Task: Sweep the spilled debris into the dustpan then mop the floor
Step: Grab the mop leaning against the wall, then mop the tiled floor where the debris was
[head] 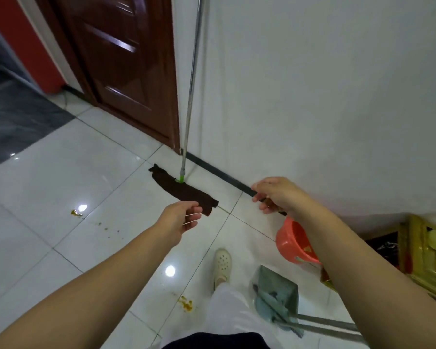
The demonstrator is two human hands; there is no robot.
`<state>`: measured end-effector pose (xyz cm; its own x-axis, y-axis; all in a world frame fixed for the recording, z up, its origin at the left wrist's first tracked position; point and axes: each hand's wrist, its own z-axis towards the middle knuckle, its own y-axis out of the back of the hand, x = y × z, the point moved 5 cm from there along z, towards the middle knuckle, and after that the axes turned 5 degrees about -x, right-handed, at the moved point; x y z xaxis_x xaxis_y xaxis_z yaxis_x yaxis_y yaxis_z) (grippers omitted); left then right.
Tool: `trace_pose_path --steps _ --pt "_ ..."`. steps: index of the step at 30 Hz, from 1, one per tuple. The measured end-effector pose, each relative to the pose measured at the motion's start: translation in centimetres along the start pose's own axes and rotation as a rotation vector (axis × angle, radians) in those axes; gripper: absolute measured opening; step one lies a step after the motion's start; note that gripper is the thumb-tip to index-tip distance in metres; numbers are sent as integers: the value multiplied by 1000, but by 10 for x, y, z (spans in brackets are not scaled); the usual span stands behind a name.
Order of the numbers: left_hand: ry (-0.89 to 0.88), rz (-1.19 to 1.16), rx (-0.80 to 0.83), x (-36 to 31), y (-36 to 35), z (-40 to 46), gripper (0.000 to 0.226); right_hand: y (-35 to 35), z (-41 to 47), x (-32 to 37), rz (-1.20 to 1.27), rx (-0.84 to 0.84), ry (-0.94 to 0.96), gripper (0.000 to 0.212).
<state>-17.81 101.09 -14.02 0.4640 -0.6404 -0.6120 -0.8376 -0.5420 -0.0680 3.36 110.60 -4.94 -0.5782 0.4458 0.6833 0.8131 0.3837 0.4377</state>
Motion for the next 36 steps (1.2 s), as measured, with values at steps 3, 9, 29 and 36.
trace_pose_path --steps 3,9,29,36 --pt "-16 -53 -61 -29 -1 29 15 -6 45 32 -21 48 17 24" --pt "-1 -206 -198 -102 -22 81 14 4 134 109 -18 101 30 25" --pt "63 -440 -251 -304 -65 239 21 -21 371 339 -26 157 98 27" --pt "106 -422 -249 -368 -60 313 23 -38 451 403 21 14 90 45"
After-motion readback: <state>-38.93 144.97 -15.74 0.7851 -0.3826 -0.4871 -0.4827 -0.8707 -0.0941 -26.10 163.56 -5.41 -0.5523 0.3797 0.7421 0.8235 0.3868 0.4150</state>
